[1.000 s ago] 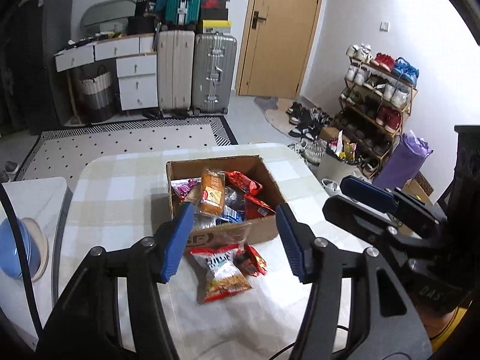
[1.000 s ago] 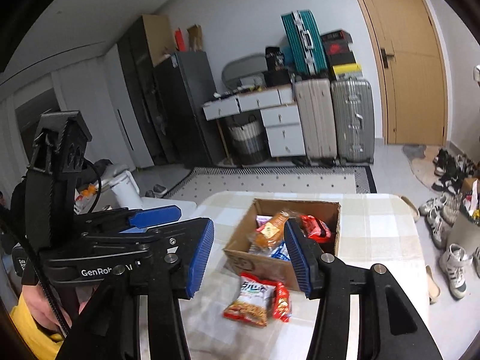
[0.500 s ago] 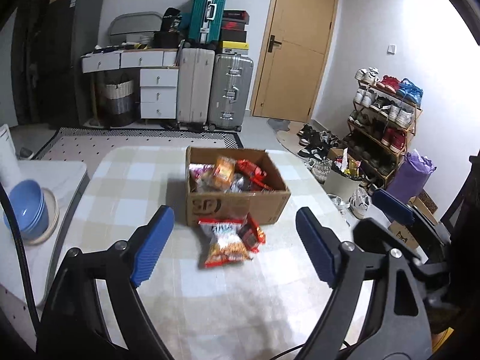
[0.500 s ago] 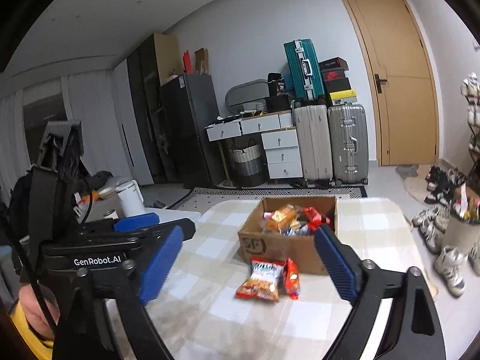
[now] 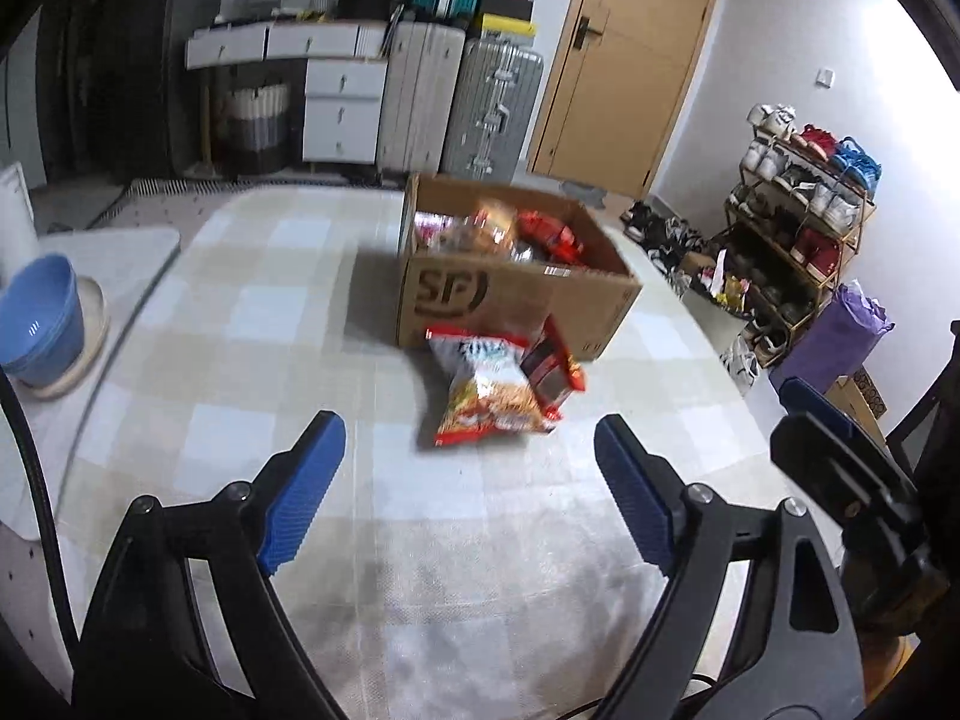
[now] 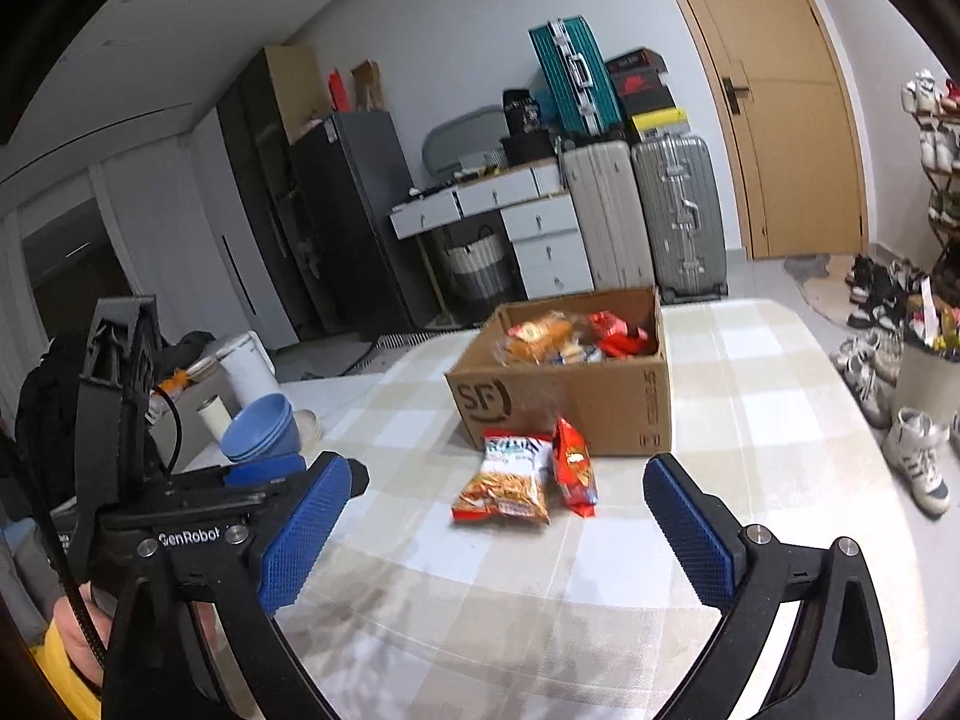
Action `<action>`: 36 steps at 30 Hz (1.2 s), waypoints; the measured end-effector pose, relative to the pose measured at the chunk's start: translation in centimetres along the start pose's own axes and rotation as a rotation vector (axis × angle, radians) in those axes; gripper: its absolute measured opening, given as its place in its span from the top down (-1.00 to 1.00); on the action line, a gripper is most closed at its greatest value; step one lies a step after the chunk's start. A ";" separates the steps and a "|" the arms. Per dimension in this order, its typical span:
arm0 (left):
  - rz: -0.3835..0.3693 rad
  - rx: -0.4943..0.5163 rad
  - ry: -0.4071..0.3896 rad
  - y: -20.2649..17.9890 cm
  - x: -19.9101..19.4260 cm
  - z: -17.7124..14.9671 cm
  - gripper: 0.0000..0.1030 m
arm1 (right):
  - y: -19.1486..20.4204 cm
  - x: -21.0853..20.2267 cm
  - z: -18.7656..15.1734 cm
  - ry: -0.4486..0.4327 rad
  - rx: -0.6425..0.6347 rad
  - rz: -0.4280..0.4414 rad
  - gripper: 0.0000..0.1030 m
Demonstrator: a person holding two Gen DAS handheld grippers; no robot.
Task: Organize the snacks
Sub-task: 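Withdraw both grippers from the box toward the last two snack bags, then grasp the white-red noodle-snack bag with the left gripper while the right gripper grasps the red chip bag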
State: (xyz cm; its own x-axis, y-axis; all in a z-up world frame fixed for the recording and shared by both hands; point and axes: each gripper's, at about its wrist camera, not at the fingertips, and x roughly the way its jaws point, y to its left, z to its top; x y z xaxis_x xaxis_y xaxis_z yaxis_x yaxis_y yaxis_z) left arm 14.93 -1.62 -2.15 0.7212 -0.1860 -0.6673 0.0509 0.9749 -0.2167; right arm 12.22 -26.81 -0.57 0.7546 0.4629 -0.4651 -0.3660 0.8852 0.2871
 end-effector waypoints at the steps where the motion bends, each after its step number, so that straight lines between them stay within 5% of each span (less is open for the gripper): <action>1: 0.002 0.000 0.011 0.1 0.8 -0.2 -0.63 | -0.2 0.5 -0.1 0.009 0.003 -0.008 -0.94; 8: 0.004 -0.014 0.082 1.0 6.3 -0.5 -0.63 | -1.8 6.5 -1.3 0.162 0.000 -0.087 -0.94; 17: 0.052 -0.071 0.145 3.5 11.7 -0.6 -0.63 | -4.5 13.0 -0.2 0.212 0.037 -0.082 -0.92; 20: 0.051 -0.098 0.155 4.5 13.0 -0.4 -0.63 | -5.0 15.0 -0.2 0.242 0.047 -0.061 -0.60; 25: 0.062 -0.127 0.167 5.6 14.7 -0.1 -0.63 | -5.5 18.1 -0.5 0.289 0.045 -0.061 -0.45; 36: 0.080 -0.117 0.194 6.2 16.7 0.4 -0.63 | -7.5 20.5 -2.1 0.330 0.091 -0.011 0.44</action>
State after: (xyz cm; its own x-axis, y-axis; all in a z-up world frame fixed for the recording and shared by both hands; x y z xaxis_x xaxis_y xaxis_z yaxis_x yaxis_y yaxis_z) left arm 27.63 1.39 -14.35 0.5732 -0.1392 -0.8075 -0.0897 0.9689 -0.2308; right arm 29.25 -23.84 -13.99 0.5361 0.4570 -0.7098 -0.2980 0.8891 0.3474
